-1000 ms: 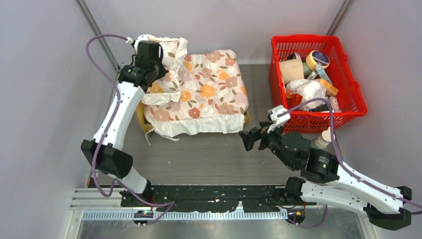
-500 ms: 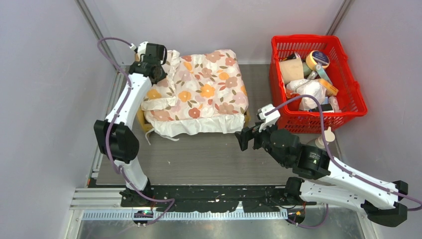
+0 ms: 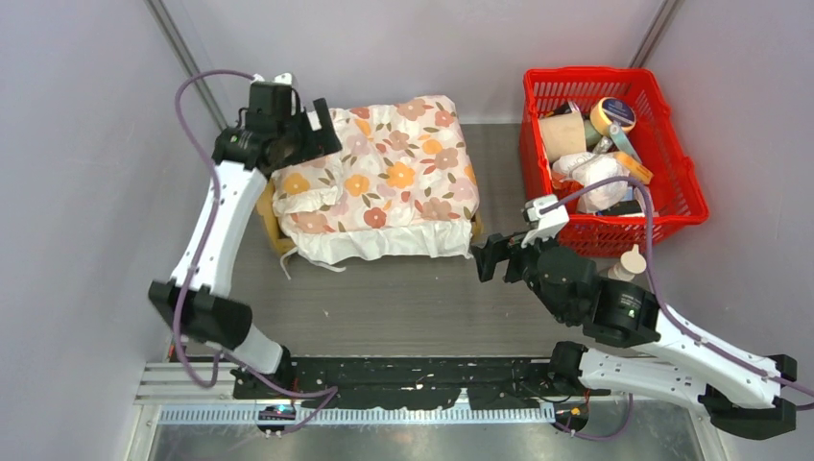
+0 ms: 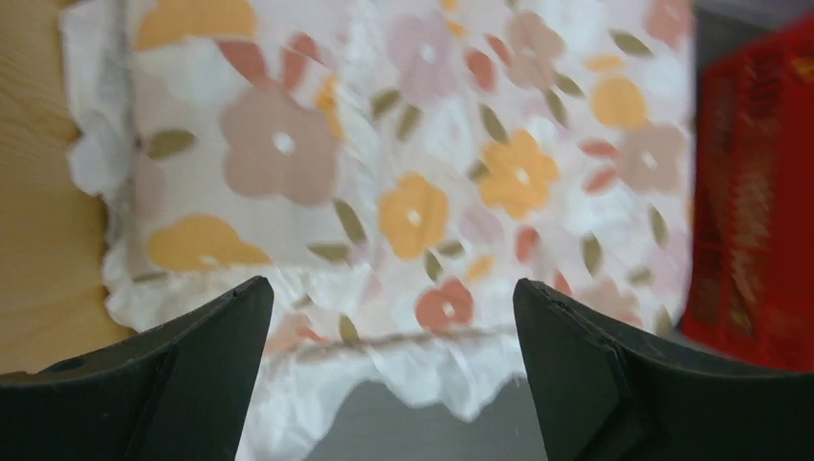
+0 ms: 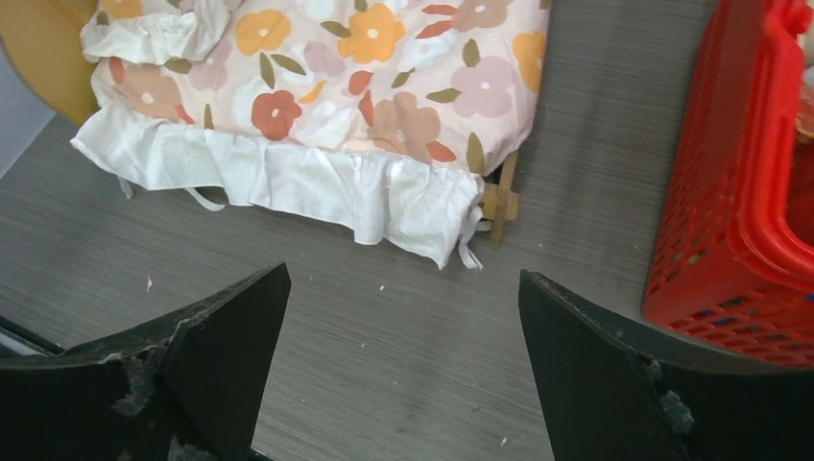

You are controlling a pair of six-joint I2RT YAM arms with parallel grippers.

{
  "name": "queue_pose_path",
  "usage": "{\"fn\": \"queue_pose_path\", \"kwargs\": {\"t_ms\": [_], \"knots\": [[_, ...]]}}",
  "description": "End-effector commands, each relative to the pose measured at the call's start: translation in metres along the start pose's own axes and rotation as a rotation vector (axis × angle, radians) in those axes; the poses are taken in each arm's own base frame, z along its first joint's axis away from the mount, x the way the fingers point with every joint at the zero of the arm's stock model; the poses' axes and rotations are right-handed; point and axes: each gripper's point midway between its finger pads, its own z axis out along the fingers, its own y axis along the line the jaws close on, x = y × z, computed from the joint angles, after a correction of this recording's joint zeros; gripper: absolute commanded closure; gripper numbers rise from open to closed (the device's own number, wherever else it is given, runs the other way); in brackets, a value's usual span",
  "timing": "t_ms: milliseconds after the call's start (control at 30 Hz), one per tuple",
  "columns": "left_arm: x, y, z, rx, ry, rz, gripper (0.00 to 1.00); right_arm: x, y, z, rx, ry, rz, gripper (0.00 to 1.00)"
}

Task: Set up the pet bed
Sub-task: Place the pillow on the mattress, then reset both arms

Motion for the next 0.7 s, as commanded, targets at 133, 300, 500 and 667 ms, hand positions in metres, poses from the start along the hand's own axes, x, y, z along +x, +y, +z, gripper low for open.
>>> {"fn": "queue_pose_path", "kwargs": {"t_ms": [133, 300, 500, 667], "knots": [[0.058, -0.100, -0.159, 0.788, -0.153, 0.284, 0.00, -0.031, -0.041, -0.036, 0.106, -0.113, 0.180, 0.05], [0.097, -0.088, -0.201, 0.928, -0.298, 0.305, 0.00, -0.040, -0.049, -0.050, 0.084, -0.160, 0.222, 0.05], [0.128, -0.053, -0.215, 0.902, -0.445, 0.319, 0.00, -0.040, -0.051, -0.054, 0.074, -0.172, 0.259, 0.05], [0.129, -0.036, -0.223, 0.846, -0.504, 0.337, 0.01, -0.037, -0.056, -0.053, 0.095, -0.178, 0.255, 0.04]]}}
